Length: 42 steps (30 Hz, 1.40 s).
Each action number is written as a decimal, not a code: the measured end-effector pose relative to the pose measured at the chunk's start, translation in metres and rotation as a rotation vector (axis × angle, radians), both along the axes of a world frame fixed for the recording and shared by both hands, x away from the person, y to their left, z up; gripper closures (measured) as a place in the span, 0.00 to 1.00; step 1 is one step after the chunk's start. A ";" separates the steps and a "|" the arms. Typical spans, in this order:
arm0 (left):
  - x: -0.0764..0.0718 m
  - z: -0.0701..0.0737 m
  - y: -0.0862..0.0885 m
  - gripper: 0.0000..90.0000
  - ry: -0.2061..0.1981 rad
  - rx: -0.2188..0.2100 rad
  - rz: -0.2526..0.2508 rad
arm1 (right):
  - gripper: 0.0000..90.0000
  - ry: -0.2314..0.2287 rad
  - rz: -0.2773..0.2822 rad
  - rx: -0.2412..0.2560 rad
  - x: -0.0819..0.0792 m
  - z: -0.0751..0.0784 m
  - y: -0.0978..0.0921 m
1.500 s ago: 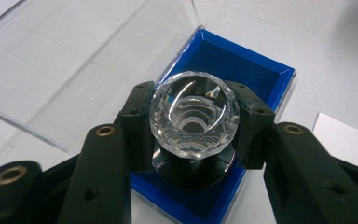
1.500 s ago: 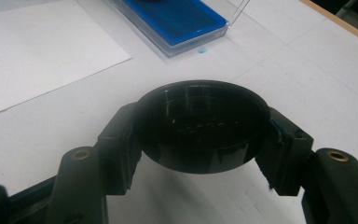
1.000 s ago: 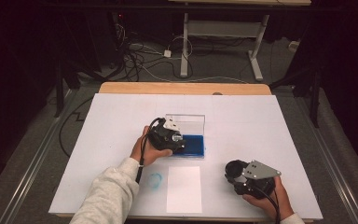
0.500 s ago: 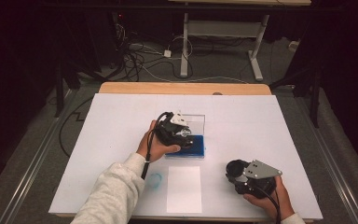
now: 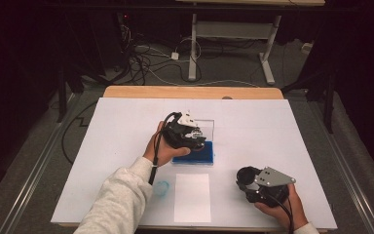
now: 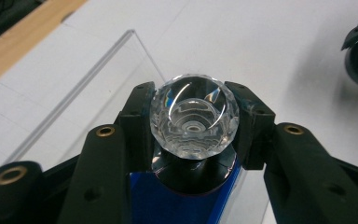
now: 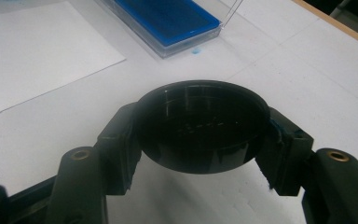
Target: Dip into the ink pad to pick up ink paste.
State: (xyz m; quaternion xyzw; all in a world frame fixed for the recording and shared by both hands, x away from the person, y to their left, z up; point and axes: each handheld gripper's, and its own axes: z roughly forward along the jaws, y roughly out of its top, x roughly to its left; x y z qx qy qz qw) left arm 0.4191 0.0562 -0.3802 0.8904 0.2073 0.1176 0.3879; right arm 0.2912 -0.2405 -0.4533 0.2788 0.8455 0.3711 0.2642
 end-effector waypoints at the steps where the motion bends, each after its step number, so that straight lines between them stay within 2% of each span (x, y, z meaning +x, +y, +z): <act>1: -0.002 0.005 0.000 0.61 -0.009 0.003 -0.002 | 0.43 0.001 -0.006 0.004 0.000 0.000 0.000; 6: -0.011 0.027 -0.001 0.61 -0.055 -0.002 -0.025 | 0.43 -0.006 -0.001 0.006 0.000 0.001 0.000; 9: -0.014 0.030 -0.005 0.61 -0.061 0.004 -0.035 | 0.43 -0.005 0.000 0.003 -0.001 0.001 0.001; 13: -0.009 0.018 -0.008 0.61 -0.035 0.004 -0.031 | 0.43 -0.004 0.000 0.003 -0.001 0.001 0.001; 21: 0.006 -0.025 -0.013 0.61 0.023 0.027 -0.021 | 0.43 0.003 -0.005 0.002 0.000 0.000 0.000; 25: 0.010 -0.039 -0.013 0.61 0.043 0.020 -0.017 | 0.43 0.002 -0.003 -0.001 0.000 -0.001 0.000; 34: 0.010 -0.048 -0.016 0.61 0.044 0.040 -0.015 | 0.43 0.004 -0.004 -0.011 0.000 -0.002 0.000; 38: 0.011 -0.052 -0.016 0.61 0.052 0.038 -0.012 | 0.43 0.004 -0.003 -0.014 0.001 -0.003 0.000; 42: 0.010 -0.053 -0.017 0.61 0.044 0.033 -0.009 | 0.43 0.005 0.000 -0.019 0.001 -0.003 0.001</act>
